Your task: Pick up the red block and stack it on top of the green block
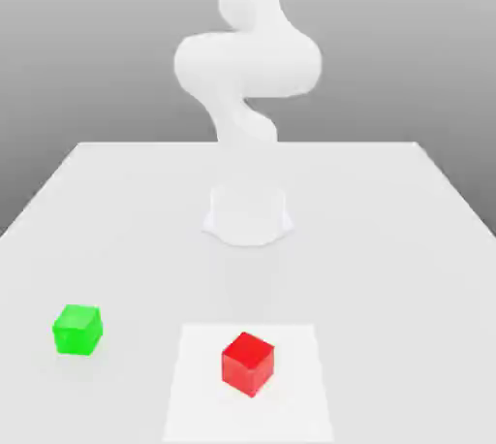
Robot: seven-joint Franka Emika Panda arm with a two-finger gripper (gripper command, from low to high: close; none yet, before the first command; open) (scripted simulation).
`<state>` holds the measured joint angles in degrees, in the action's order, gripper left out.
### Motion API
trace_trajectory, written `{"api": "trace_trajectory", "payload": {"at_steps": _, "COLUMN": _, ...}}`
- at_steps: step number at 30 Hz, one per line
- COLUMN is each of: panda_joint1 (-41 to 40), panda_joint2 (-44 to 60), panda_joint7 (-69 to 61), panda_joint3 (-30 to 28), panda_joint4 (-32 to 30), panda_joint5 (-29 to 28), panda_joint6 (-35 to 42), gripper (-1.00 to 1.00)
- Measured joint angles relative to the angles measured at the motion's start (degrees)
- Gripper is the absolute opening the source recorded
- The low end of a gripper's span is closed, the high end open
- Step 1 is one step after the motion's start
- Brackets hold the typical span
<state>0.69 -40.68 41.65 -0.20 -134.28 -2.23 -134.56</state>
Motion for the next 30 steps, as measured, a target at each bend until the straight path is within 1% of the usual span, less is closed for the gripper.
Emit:
{"api": "trace_trajectory", "payload": {"at_steps": 4, "panda_joint1": 1.2, "panda_joint2": 8.8, "panda_joint7": -7.5, "panda_joint3": -1.1, "panda_joint4": -4.2, "panda_joint5": -3.3, "panda_joint6": -4.6, "gripper": 0.00}}
{"api": "trace_trajectory", "payload": {"at_steps": 8, "panda_joint1": 2.4, "panda_joint2": 17.2, "panda_joint7": -15.4, "panda_joint3": -2.8, "panda_joint4": -8.2, "panda_joint5": -5.3, "panda_joint6": -9.1, "gripper": 0.00}}
{"api": "trace_trajectory", "payload": {"at_steps": 13, "panda_joint1": 4.1, "panda_joint2": 27.6, "panda_joint7": -27.0, "panda_joint3": -5.3, "panda_joint4": -13.3, "panda_joint5": -5.6, "panda_joint6": -14.8, "gripper": 0.00}}
{"api": "trace_trajectory", "payload": {"at_steps": 17, "panda_joint1": 5.0, "panda_joint2": 35.8, "panda_joint7": -38.3, "panda_joint3": -6.3, "panda_joint4": -17.3, "panda_joint5": -2.8, "panda_joint6": -19.5, "gripper": 0.00}}
{"api": "trace_trajectory", "payload": {"at_steps": 20, "panda_joint1": 5.4, "panda_joint2": 41.9, "panda_joint7": -48.3, "panda_joint3": -5.9, "panda_joint4": -20.3, "panda_joint5": 1.5, "panda_joint6": -23.0, "gripper": 0.00}}
{"api": "trace_trajectory", "payload": {"at_steps": 23, "panda_joint1": 4.6, "panda_joint2": 48.1, "panda_joint7": -52.2, "panda_joint3": -4.6, "panda_joint4": -20.5, "panda_joint5": 4.3, "panda_joint6": -27.8, "gripper": 0.00}}
{"api": "trace_trajectory", "payload": {"at_steps": 26, "panda_joint1": 3.4, "panda_joint2": 54.3, "panda_joint7": -53.6, "panda_joint3": -3.1, "panda_joint4": -19.7, "panda_joint5": 5.9, "panda_joint6": -33.0, "gripper": 0.00}}
{"api": "trace_trajectory", "payload": {"at_steps": 27, "panda_joint1": 3.1, "panda_joint2": 55.9, "panda_joint7": -53.9, "panda_joint3": -2.7, "panda_joint4": -19.5, "panda_joint5": 6.2, "panda_joint6": -34.4, "gripper": -1.00}}
{"api": "trace_trajectory", "payload": {"at_steps": 30, "panda_joint1": 3.1, "panda_joint2": 55.9, "panda_joint7": -53.8, "panda_joint3": -2.7, "panda_joint4": -19.5, "panda_joint5": 6.2, "panda_joint6": -34.3, "gripper": -1.00}}
